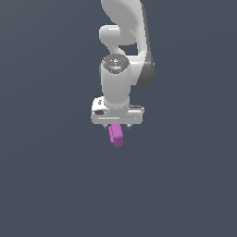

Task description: Pick up the object and move it to a goal position.

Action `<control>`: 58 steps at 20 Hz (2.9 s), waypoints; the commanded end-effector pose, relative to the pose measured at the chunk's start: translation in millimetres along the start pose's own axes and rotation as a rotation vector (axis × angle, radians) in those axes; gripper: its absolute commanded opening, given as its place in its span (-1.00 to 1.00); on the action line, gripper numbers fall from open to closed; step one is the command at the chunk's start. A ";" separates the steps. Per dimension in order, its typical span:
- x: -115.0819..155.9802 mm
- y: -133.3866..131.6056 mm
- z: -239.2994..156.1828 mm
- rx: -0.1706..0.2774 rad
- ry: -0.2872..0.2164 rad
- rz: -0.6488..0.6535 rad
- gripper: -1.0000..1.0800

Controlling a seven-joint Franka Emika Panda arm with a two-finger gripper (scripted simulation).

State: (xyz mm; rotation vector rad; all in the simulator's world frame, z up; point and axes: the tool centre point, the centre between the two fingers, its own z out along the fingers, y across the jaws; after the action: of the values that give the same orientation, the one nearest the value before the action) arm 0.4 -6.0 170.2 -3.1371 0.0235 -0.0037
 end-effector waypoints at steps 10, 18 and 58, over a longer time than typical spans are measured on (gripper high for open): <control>-2.4 32.1 -5.7 -0.016 -0.011 0.024 0.92; -5.3 29.0 -0.5 -0.014 -0.010 -0.002 0.92; -32.5 10.9 87.5 -0.004 -0.003 -0.208 -1.00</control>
State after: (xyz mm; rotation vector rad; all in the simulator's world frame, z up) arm -31.4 -14.5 84.2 -3.1261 -0.3067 -0.0035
